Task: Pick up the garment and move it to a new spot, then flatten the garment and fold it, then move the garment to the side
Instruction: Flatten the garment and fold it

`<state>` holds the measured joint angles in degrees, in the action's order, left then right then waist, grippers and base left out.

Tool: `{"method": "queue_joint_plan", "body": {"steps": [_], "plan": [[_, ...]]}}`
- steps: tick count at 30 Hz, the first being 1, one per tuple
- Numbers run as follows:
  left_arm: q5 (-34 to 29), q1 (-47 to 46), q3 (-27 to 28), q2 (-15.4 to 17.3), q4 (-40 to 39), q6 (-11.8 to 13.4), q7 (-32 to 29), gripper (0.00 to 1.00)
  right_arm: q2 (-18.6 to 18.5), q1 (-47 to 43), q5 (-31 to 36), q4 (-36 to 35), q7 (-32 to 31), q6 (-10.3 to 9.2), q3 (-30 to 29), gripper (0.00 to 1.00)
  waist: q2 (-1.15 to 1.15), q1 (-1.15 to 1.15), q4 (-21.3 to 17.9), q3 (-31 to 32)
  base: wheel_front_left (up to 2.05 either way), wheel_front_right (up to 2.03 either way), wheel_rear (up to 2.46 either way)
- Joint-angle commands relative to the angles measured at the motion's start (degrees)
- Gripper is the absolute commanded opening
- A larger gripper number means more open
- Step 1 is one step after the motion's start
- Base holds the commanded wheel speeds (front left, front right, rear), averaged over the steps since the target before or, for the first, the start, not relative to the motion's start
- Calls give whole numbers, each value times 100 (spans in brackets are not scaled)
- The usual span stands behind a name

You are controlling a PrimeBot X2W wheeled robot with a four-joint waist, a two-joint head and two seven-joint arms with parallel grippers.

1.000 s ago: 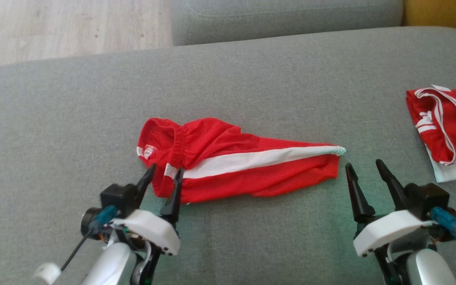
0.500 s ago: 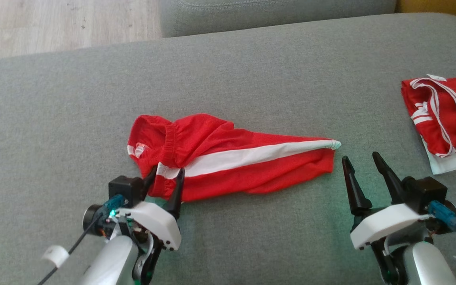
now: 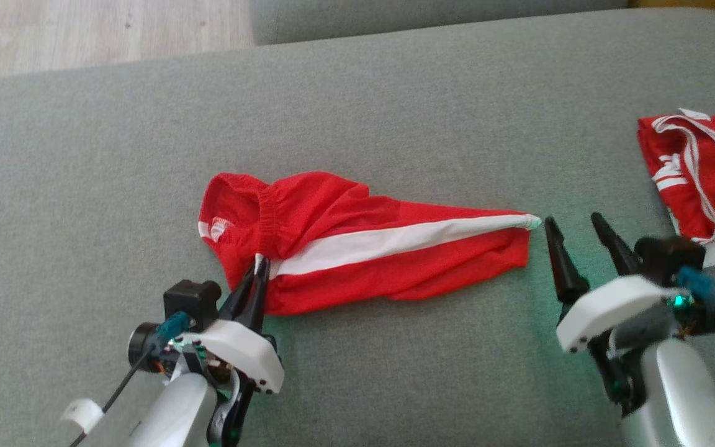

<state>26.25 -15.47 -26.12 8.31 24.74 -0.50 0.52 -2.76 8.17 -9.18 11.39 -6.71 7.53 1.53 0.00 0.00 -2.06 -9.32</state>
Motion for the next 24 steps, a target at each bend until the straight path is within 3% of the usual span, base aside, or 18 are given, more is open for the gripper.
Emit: {"method": "queue_joint_plan", "body": {"steps": [1, 15, 16, 17, 18, 24], "plan": [[48, -87, 156, 90, -231, 13, 66, 0, -13, 336, -62, -24, -132, -4, 38, 100, 0, 0, 40, -70, 0, 0, 0], [38, -230, 36, 114, -428, -34, 49, 0, -12, 1398, -93, 1750, -838, -4, 457, 100, 0, 0, 180, -430, 0, 0, 0], [39, -242, 31, 114, -433, -35, 52, 0, -12, 1449, -137, 1872, -852, -4, 493, 85, 0, 0, 186, -440, 0, 0, 0], [42, -251, 25, 113, -436, -39, 56, 0, -12, 1498, -177, 1971, -850, -4, 543, 23, 0, 0, 191, -445, 0, 0, 0], [48, -257, 21, 113, -438, -44, 62, 0, -12, 1543, -220, 2032, -805, -4, 613, 0, 0, 0, 193, -444, 0, 0, 0], [176, -226, 128, 90, -624, -70, 322, 0, -12, 1613, -448, 1819, -135, -4, 660, 0, 0, 0, 165, -302, 0, 0, 0]]}}
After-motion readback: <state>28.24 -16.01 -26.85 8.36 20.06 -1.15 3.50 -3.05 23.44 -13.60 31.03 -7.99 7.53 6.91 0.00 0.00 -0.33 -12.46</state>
